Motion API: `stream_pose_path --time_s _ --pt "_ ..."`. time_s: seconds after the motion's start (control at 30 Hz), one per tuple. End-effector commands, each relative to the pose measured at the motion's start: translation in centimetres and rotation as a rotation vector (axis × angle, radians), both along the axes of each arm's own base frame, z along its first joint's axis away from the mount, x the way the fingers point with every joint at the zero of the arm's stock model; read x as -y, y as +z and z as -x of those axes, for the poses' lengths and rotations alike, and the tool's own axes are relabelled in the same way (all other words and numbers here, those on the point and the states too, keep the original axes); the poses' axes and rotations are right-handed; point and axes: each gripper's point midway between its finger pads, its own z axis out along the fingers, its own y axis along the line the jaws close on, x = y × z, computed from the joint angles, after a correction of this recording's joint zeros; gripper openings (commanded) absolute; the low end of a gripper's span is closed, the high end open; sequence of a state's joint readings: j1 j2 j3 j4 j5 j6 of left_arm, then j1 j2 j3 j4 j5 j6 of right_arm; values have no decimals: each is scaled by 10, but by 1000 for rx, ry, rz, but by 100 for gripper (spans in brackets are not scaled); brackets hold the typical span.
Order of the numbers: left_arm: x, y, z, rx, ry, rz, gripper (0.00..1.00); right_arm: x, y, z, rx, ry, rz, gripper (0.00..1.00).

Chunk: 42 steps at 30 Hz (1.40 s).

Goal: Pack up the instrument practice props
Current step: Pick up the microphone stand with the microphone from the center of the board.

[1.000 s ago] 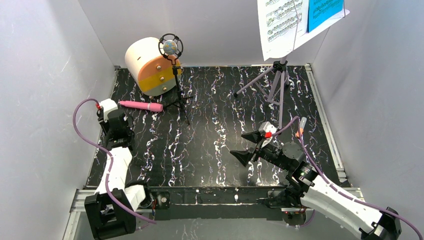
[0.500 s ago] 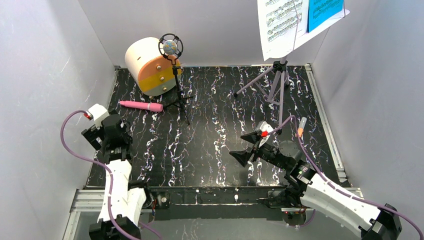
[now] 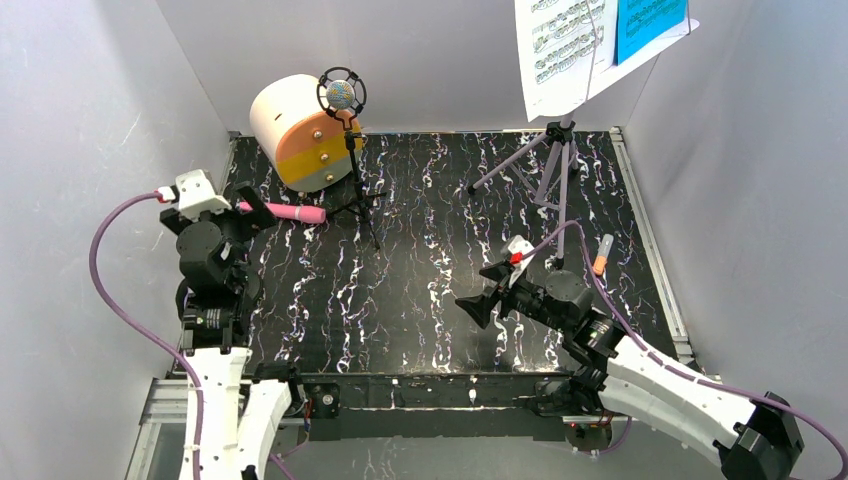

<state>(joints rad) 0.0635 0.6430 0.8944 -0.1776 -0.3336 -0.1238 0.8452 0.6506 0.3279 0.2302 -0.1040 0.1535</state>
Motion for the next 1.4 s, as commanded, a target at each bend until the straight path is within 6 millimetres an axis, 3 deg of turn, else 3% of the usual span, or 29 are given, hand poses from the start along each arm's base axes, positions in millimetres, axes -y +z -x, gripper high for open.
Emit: stream_pose_path --time_s 0.0,0.1,0.27,0.37,0.57,0.77,1.03,1.37 --pt "60 18 -19 18 -338 -18 98 -5 30 -11 50 -20 -30 99" --pt "89 22 -38 44 -501 16 98 -8 34 -15 59 -22 -18 99" --pt "131 8 -84 14 -719 153 95 -11 34 -21 69 -32 -14 99" --pt "148 -12 -109 -1 -779 279 90 -13 31 -21 66 -22 -9 99" --pt "199 -49 -133 -14 -830 288 87 -14 23 -19 73 -11 -16 99" --pt "203 -73 -147 -13 -782 168 84 -13 20 -16 76 -3 -18 99" --pt "185 -82 -170 40 -673 51 75 -13 22 -18 76 -8 -15 99" --pt "203 -102 -202 72 -697 53 63 -14 22 -21 52 -17 10 99"
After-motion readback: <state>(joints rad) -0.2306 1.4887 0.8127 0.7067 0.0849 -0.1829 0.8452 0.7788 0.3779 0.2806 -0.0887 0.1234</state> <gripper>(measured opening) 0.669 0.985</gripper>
